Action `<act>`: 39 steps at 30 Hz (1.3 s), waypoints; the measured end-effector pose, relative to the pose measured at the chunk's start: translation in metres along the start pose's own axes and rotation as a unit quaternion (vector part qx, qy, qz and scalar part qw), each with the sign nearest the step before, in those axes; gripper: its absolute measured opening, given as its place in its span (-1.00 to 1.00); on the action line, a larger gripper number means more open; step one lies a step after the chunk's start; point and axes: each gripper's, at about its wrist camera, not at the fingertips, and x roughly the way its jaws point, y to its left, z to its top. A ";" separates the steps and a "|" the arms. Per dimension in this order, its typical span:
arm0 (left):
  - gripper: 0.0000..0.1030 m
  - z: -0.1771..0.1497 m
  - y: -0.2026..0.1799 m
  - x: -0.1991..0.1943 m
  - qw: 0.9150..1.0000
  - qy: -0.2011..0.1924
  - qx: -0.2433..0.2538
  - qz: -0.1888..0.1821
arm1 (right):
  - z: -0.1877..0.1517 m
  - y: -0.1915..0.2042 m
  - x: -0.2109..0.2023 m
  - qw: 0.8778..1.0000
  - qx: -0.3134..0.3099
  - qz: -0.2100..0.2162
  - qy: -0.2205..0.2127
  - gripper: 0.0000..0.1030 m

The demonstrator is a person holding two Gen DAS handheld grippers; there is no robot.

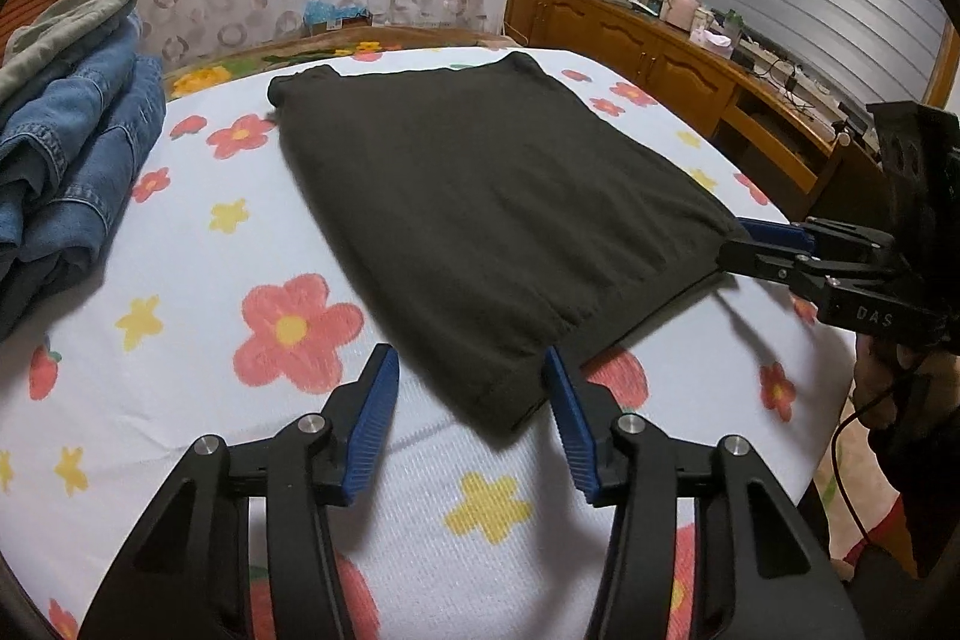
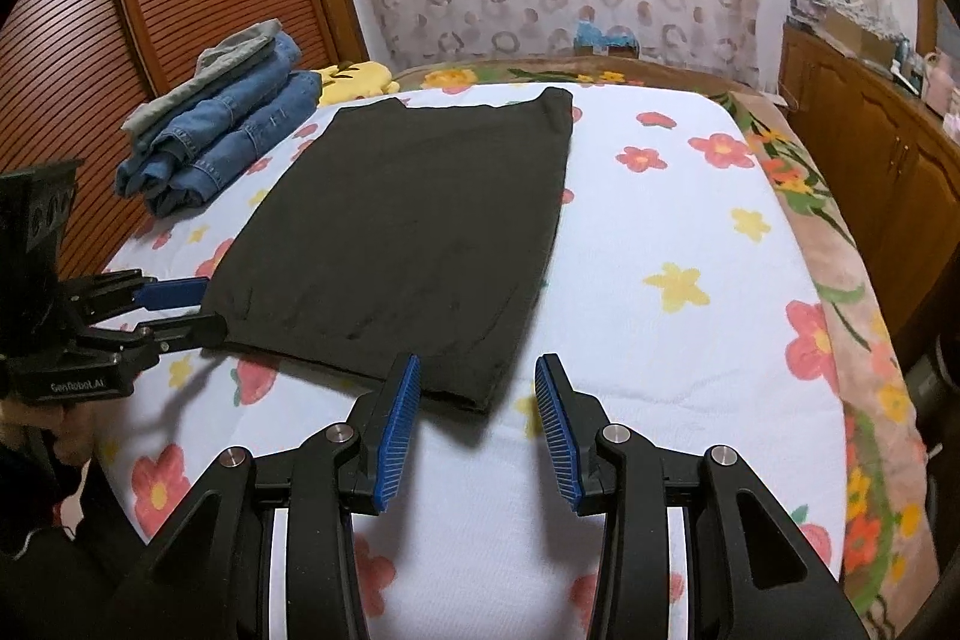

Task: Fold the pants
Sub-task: 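Close both tools on the black garment's end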

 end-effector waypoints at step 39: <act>-0.72 -0.010 0.005 -0.036 0.999 -0.037 -0.005 -0.033 | -0.011 0.027 -0.019 0.999 -0.027 0.030 -0.019 -0.78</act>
